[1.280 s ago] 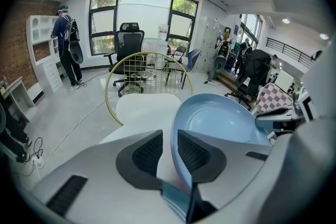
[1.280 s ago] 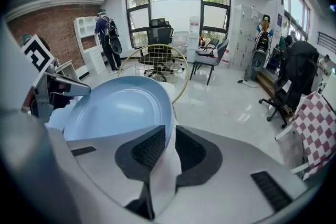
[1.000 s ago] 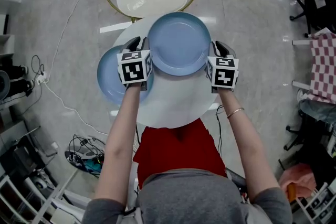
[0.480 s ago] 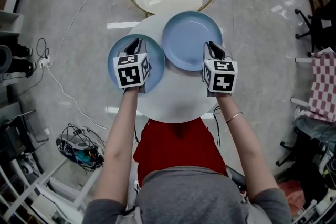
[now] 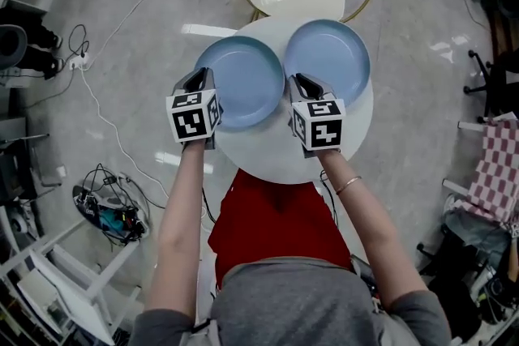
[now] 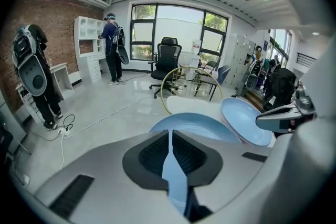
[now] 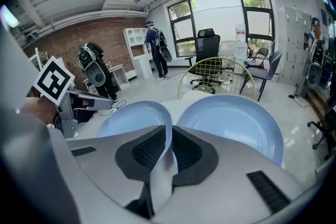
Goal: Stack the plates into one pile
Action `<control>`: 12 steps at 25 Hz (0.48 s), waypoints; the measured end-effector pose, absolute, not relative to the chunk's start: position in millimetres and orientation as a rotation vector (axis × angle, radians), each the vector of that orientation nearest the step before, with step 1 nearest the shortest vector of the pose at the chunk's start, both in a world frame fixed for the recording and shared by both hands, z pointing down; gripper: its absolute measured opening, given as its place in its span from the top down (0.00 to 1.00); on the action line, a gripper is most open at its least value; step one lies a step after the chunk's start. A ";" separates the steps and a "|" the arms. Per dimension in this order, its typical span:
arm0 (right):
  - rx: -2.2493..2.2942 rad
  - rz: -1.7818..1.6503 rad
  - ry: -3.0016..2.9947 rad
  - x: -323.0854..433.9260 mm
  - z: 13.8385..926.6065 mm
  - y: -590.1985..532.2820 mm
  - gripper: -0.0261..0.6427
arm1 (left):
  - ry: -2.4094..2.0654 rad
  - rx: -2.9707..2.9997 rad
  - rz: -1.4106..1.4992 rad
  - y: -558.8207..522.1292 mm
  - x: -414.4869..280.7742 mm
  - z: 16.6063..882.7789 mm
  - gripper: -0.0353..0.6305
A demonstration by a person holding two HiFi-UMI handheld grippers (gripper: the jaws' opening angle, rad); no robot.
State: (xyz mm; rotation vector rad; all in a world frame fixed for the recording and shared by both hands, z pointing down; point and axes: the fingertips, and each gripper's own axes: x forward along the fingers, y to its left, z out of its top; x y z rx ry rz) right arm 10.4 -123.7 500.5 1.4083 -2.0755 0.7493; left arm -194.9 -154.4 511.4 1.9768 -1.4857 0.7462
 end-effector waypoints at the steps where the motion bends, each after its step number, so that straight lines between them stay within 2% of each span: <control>1: 1.399 0.762 -2.067 4.5 503.7 -120.6 0.88 | -1.495 1.962 0.750 -151.2 -203.9 514.1 0.90; 12: 1.339 0.822 -1.931 -32.5 538.8 -97.5 0.88 | -1.504 1.873 0.744 -133.9 -266.1 542.0 0.88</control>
